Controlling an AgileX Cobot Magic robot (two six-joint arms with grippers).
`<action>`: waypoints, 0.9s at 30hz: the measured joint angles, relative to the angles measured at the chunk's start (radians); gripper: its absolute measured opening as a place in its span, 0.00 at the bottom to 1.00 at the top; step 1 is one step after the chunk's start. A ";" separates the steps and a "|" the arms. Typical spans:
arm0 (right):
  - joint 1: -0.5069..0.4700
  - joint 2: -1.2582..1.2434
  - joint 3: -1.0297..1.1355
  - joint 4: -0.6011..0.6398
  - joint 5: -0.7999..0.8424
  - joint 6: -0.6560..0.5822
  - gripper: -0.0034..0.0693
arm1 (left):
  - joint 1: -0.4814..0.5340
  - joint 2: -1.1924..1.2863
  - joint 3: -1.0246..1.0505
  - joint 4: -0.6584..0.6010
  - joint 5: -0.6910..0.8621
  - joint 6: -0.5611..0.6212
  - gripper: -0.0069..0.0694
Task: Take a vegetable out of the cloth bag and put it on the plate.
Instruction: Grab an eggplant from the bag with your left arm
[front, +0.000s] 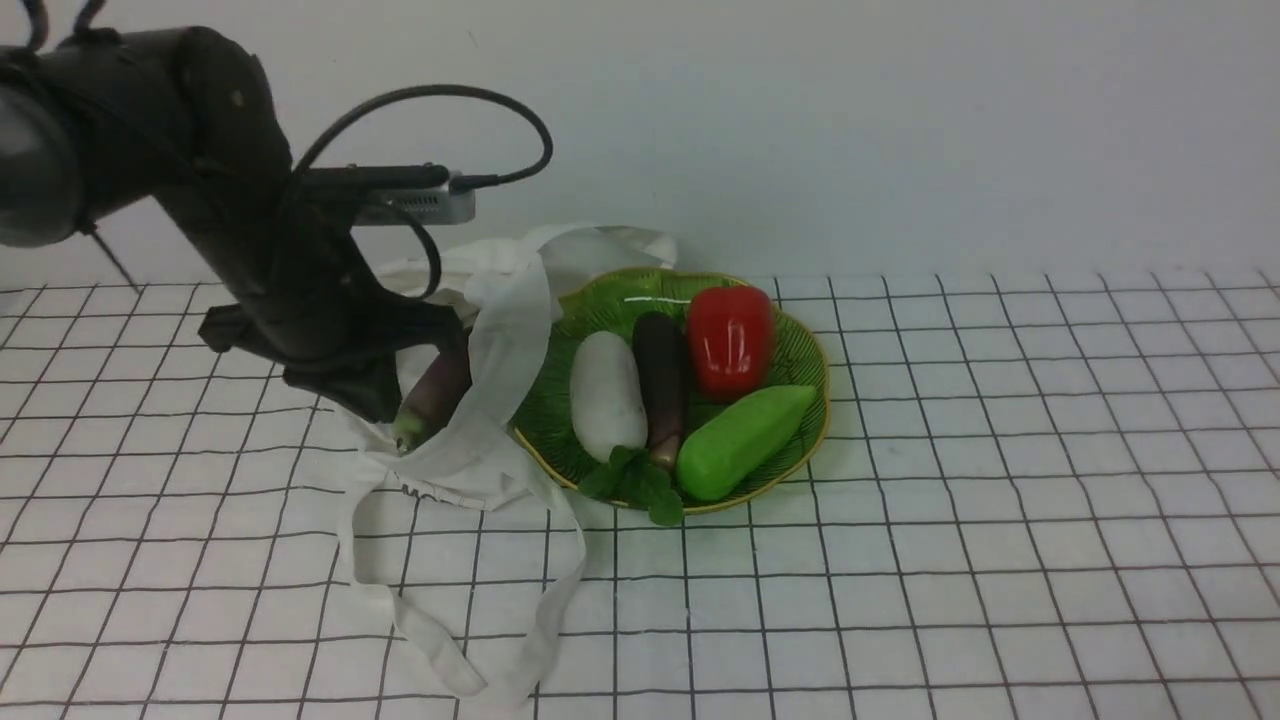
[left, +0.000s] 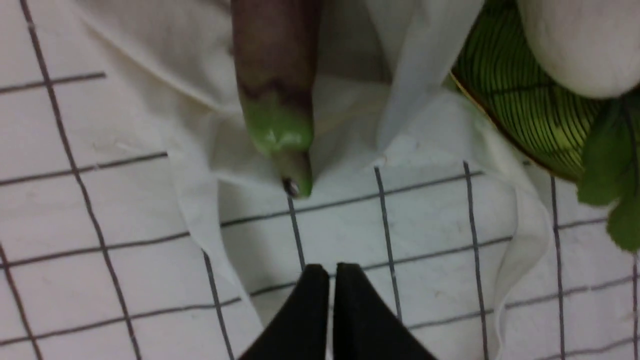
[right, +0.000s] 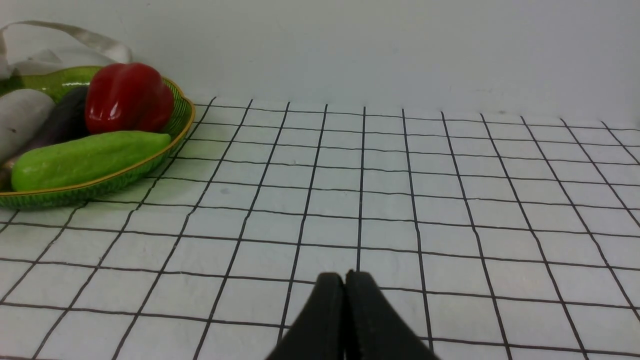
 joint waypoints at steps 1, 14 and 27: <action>0.000 0.000 0.000 0.000 0.000 0.000 0.03 | -0.002 0.012 -0.010 0.033 -0.010 -0.034 0.13; 0.000 0.000 0.000 0.000 0.000 0.000 0.03 | -0.003 0.090 -0.026 0.082 -0.195 -0.096 0.60; 0.000 0.000 0.000 0.000 0.000 0.000 0.03 | -0.003 0.231 -0.026 0.062 -0.240 -0.091 0.48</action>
